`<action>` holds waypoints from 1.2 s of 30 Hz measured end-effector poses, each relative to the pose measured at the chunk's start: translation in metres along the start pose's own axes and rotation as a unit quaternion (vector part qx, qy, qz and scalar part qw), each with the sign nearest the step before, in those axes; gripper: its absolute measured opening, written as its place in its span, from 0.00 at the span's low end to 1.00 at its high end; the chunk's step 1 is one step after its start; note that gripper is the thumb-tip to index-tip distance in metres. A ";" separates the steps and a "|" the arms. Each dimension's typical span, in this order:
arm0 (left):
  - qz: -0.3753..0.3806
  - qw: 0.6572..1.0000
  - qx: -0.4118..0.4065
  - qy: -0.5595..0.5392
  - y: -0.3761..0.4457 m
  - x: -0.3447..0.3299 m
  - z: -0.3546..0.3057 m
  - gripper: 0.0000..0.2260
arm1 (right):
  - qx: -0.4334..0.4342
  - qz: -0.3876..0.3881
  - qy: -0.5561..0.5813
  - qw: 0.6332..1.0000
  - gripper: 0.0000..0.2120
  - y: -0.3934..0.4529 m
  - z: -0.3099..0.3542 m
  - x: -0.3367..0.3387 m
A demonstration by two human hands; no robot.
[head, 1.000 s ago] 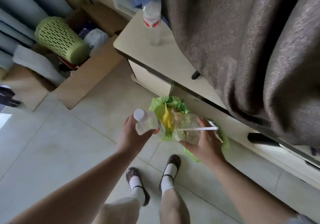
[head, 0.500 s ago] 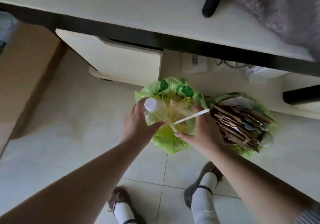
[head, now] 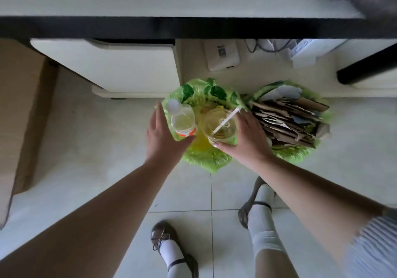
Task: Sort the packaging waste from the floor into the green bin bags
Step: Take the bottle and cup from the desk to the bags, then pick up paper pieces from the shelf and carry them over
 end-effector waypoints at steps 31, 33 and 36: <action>0.370 0.922 -0.019 -0.112 -0.411 -0.186 -0.486 0.18 | -0.360 -0.193 0.489 0.771 0.32 -0.450 -0.324 0.388; 0.384 0.917 -0.023 -0.108 -0.428 -0.224 -0.511 0.16 | -0.370 -0.202 0.503 0.754 0.31 -0.462 -0.366 0.399; 0.391 0.915 -0.039 -0.093 -0.439 -0.274 -0.549 0.15 | -0.376 -0.208 0.520 0.738 0.31 -0.473 -0.425 0.414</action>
Point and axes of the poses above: each hand's wrist, its own y-axis towards the middle knuckle, its own x-axis out of the back of the hand, z = x × y, the point moved 8 cm from there along y, towards the middle knuckle, and after that the axes turned 13 degrees about -y, right-handed, at the moved point
